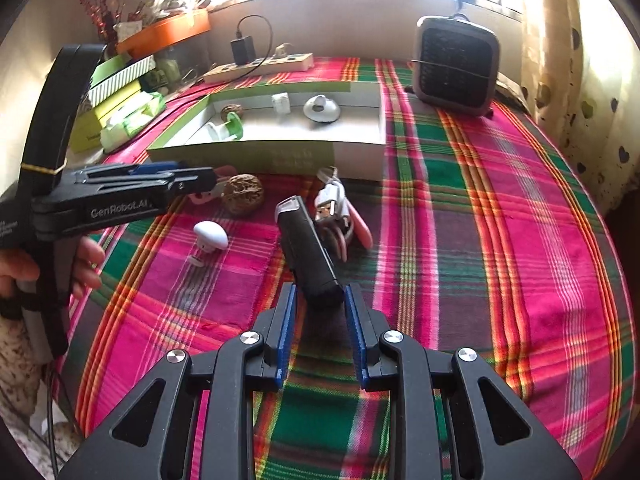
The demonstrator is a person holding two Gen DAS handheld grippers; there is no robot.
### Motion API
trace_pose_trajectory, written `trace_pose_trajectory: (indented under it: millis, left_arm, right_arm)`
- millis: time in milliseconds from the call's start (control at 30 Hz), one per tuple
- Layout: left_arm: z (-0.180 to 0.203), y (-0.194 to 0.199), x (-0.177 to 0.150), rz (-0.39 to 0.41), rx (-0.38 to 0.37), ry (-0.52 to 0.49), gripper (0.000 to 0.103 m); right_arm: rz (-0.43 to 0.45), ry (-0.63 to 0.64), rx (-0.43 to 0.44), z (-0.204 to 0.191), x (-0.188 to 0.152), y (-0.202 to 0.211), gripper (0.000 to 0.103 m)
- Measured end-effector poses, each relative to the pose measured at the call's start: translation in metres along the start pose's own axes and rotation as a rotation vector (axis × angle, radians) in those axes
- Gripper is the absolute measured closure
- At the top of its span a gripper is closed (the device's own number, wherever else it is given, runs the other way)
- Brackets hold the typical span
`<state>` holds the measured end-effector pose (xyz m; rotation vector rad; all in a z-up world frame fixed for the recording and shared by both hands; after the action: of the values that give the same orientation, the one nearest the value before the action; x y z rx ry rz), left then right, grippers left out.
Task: Organize objects
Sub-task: 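Close the right gripper on the black power bank while the left closes on the pink ear hook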
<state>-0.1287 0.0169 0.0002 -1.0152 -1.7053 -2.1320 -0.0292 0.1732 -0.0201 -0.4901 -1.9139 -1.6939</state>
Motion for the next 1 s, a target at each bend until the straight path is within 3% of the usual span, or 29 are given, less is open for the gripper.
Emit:
trace_pose_trajectory:
  millis: [67, 133, 167, 567, 767, 1000]
  left_arm:
    - [0.002, -0.001, 0.001, 0.0, 0.004, -0.014, 0.061]
    - [0.005, -0.003, 0.003, -0.006, -0.001, -0.032, 0.061]
    - [0.006, -0.003, 0.003, -0.008, 0.0, -0.039, 0.061]
    - [0.014, -0.016, 0.004, -0.04, 0.001, -0.067, 0.061]
    - [0.015, -0.017, 0.004, -0.036, 0.009, -0.068, 0.061]
    - [0.011, -0.016, 0.004, -0.028, 0.037, -0.057, 0.078]
  right_arm:
    - [-0.005, 0.017, 0.006, -0.002, 0.001, -0.002, 0.075]
    - [-0.008, 0.027, 0.0, -0.003, 0.001, -0.005, 0.064]
    - [-0.01, 0.028, 0.001, -0.004, 0.002, -0.006, 0.064]
    - [-0.002, 0.047, -0.001, -0.003, 0.012, -0.018, 0.065]
    - [0.003, 0.065, -0.003, -0.006, 0.015, -0.02, 0.073]
    - [0.006, 0.056, 0.003, -0.007, 0.014, -0.018, 0.074]
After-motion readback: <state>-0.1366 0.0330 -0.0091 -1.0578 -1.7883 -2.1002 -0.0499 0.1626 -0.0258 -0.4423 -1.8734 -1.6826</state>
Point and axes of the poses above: each gripper's, at about its wrist camera, not at the fingertips, and y roughly against the way its jaws point, z to its right, x to its top, the point moved 2 cm from there along -y, roughly the way its jaws point, and after that the axes turned 1 degree about -z, right-handed, at the moved point
